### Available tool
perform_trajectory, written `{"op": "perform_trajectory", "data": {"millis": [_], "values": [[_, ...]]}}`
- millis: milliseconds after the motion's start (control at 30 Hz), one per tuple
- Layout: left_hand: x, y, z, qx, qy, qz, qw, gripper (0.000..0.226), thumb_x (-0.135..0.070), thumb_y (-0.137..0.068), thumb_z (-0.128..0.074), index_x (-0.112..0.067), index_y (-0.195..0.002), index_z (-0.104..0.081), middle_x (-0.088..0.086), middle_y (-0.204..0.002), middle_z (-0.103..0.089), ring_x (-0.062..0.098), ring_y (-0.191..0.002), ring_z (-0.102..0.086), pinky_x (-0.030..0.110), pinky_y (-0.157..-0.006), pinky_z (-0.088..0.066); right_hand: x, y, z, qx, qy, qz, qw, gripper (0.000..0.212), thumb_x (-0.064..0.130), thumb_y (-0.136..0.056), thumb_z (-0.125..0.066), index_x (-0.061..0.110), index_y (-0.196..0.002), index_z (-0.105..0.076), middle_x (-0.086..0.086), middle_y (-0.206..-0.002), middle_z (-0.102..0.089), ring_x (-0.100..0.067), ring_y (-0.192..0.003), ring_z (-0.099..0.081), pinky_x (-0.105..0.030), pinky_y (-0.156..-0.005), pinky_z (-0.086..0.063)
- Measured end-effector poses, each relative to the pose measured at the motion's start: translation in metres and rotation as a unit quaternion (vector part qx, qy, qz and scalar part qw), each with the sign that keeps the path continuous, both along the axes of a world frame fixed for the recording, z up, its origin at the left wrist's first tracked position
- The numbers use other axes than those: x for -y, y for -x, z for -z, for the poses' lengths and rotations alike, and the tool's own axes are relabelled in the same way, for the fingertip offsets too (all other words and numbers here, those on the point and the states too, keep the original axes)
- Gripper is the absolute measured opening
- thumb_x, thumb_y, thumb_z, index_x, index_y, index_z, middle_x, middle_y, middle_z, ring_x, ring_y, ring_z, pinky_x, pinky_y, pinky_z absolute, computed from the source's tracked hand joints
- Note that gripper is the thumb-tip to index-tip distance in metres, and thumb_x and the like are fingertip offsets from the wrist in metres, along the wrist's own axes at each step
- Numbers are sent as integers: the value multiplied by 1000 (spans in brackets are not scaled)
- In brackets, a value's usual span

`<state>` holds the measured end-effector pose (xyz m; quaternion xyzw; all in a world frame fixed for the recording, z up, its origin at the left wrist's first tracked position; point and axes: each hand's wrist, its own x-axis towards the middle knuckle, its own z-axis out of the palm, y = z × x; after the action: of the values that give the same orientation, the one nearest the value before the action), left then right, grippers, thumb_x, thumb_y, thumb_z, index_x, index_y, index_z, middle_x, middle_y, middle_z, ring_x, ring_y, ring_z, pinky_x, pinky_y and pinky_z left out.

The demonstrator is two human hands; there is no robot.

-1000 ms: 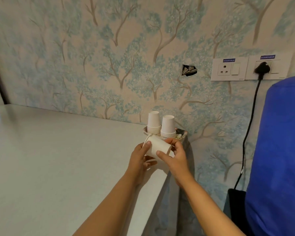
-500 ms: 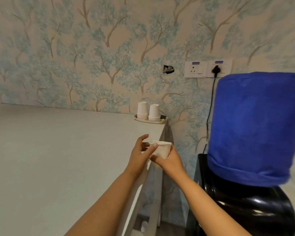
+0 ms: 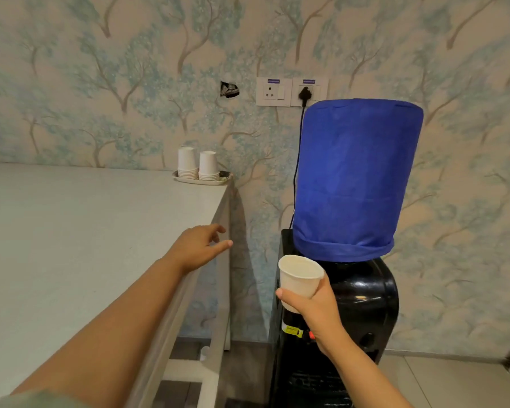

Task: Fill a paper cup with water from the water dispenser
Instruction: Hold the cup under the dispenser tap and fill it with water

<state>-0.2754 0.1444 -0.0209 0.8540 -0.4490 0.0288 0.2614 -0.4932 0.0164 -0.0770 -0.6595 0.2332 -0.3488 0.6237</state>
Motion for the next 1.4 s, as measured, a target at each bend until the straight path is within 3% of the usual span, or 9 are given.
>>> {"op": "perform_trajectory", "data": {"millis": [167,333,467,633,767,900,1067,1233,1400], "values": [[11,0,3,127,-132,-25,983,53,-46,-86,-55,-17,-129,-48,7,-119,-63,26,-109,-55,37,-92,-38,11,21,14,-15,-4,-34,999,62,3,-62,-82,35,-102,-45,11,-98,-57,-6,-88,-56,-15,-56,-49],[25,17,13,264,-332,-62,903,44,-33,-84,-55,-14,-123,-49,8,-117,-61,28,-114,-48,41,-94,-32,47,53,24,-28,-5,-43,999,64,1,-65,-79,29,-109,-43,10,-99,-55,-4,-86,-54,-15,-58,-47],[65,71,62,143,-300,-104,938,52,-37,-86,-52,-12,-131,-42,13,-128,-53,32,-124,-41,49,-106,-26,87,81,39,-50,-15,-58,997,63,-2,-67,-77,26,-111,-40,12,-95,-52,-5,-81,-53,-12,-50,-49],[129,160,150,42,-300,-63,951,52,-35,-80,-58,-13,-125,-45,12,-127,-53,30,-123,-42,42,-102,-33,144,124,96,-100,-58,-54,992,62,4,-64,-81,24,-111,-46,3,-104,-59,-11,-93,-58,-33,-82,-51],[165,208,197,7,-316,-36,948,70,-37,-80,-60,-14,-140,-31,12,-139,-41,30,-131,-34,45,-106,-31,169,146,147,-160,-110,-55,979,77,36,-51,-83,13,-119,-54,-12,-115,-65,-25,-103,-64,-34,-81,-57],[192,227,217,13,-331,-30,943,77,-33,-83,-59,-13,-146,-19,17,-153,-21,32,-141,-16,47,-115,-18,178,153,188,-218,-155,-77,960,55,24,-68,-79,12,-116,-55,-10,-111,-65,-17,-90,-63,-14,-60,-54],[218,219,214,59,-297,-59,951,99,-30,-81,-65,-16,-149,5,20,-157,8,35,-145,8,49,-116,-1,176,141,221,-293,-147,-114,938,35,24,-66,-81,31,-92,-58,-1,-98,-66,-16,-90,-64,-29,-73,-53],[262,181,203,160,-268,-33,949,122,-45,-70,-75,-18,-146,17,19,-156,17,38,-143,16,53,-113,5,177,119,247,-373,-84,-50,923,65,48,-45,-79,17,-99,-61,-6,-103,-62,-22,-94,-61,-42,-85,-54],[285,167,209,160,-291,-21,943,136,-48,-62,-79,-22,-140,28,17,-154,26,40,-139,25,63,-109,7,187,104,264,-382,-79,-59,919,62,27,-57,-84,19,-111,-56,0,-107,-63,-17,-98,-58,-32,-84,-49]]}}
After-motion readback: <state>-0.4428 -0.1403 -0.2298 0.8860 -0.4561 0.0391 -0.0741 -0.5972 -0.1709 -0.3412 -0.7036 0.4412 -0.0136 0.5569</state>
